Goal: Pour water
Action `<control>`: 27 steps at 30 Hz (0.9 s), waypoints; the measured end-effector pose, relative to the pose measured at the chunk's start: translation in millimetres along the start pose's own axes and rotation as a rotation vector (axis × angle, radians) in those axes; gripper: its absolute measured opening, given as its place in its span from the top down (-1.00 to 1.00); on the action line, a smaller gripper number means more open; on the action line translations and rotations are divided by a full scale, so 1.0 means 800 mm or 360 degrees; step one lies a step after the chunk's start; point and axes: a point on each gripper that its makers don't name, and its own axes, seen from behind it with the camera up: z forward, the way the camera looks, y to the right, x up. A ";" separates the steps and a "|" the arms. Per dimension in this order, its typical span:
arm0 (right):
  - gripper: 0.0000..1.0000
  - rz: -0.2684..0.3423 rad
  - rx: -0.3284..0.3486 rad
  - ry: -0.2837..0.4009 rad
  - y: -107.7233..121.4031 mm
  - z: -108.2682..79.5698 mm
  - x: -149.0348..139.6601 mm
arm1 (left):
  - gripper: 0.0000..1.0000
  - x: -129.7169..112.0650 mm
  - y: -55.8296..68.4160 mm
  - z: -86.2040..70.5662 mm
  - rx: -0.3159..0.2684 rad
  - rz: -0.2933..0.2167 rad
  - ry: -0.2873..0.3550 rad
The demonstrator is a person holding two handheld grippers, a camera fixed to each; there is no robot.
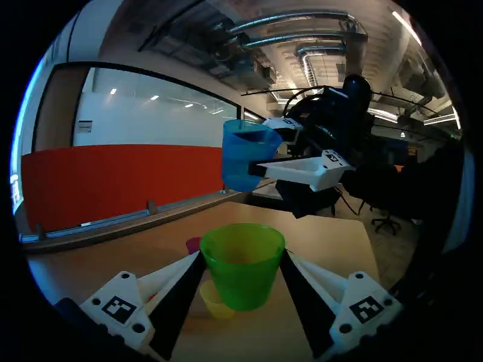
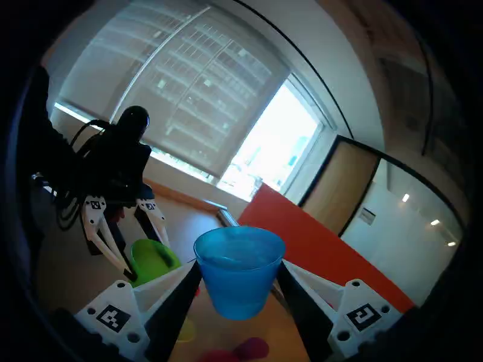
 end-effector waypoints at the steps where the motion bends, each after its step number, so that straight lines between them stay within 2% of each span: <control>1: -0.76 -0.0015 0.0001 0.0000 0.001 0.001 0.001 | -0.72 0.000 0.001 0.000 -0.0001 0.0000 0.0002; 17: -0.75 -0.0248 0.0041 -0.0012 0.003 0.020 0.017 | -0.72 0.005 0.006 0.001 -0.0028 0.0012 0.0006; 27: -0.76 -0.0365 0.0059 -0.0017 0.003 0.033 0.026 | -0.72 0.011 0.003 -0.001 -0.0025 0.0027 0.0017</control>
